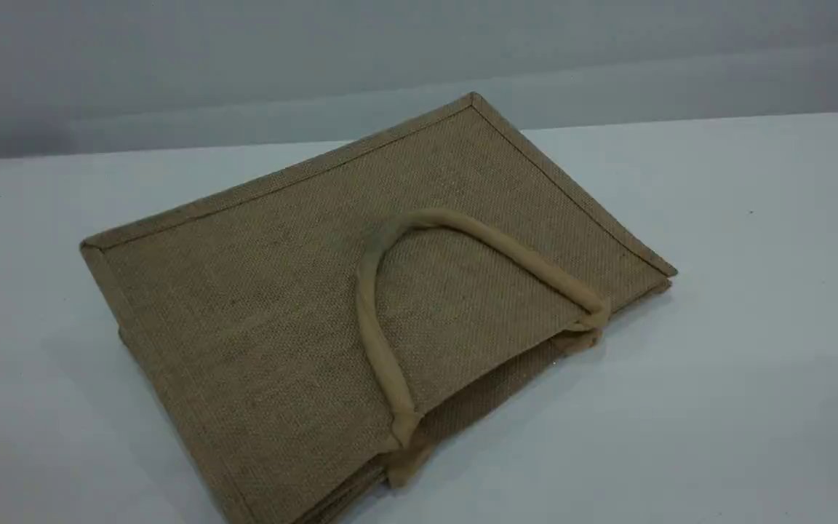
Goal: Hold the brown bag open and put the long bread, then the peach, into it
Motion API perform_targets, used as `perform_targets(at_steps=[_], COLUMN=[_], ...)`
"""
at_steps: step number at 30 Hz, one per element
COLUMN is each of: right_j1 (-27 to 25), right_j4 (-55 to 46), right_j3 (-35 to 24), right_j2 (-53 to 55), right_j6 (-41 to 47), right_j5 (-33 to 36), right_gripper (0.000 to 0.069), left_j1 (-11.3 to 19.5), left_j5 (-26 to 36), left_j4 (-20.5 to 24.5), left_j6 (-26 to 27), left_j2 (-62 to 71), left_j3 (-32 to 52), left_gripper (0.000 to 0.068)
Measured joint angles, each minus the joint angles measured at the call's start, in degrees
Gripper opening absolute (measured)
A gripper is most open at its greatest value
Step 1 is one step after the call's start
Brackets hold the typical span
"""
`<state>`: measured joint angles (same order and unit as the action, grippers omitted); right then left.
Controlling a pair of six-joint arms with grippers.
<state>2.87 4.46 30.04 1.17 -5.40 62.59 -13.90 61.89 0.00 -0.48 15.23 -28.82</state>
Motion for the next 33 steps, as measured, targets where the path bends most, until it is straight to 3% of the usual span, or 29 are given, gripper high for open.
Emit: perform_targets(at_steps=[7, 14, 16, 33], right_j1=[0.00, 0.00, 0.00, 0.00], right_j4=[0.04, 0.24, 0.29, 0.32], right_j3=[0.00, 0.00, 0.00, 0.00], right_j2=[0.00, 0.00, 0.00, -1.17], right_j6=[0.00, 0.00, 0.00, -0.05], right_j5=[0.05, 0.05, 0.05, 0.11], right_gripper=[0.0526, 0.0526, 0.0526, 0.0524], left_j1=[1.18, 11.91, 13.41, 14.36], left_j5=[-0.12, -0.02, -0.02, 0.02], left_j4=[0.00, 0.00, 0.00, 0.00], left_j6=[0.09, 0.18, 0.18, 0.13], left_j2=[-0.97, -5.89, -7.98, -14.91], left_j3=[0.00, 0.00, 0.00, 0.00], left_gripper=[0.0567, 0.0567, 0.0567, 0.0566])
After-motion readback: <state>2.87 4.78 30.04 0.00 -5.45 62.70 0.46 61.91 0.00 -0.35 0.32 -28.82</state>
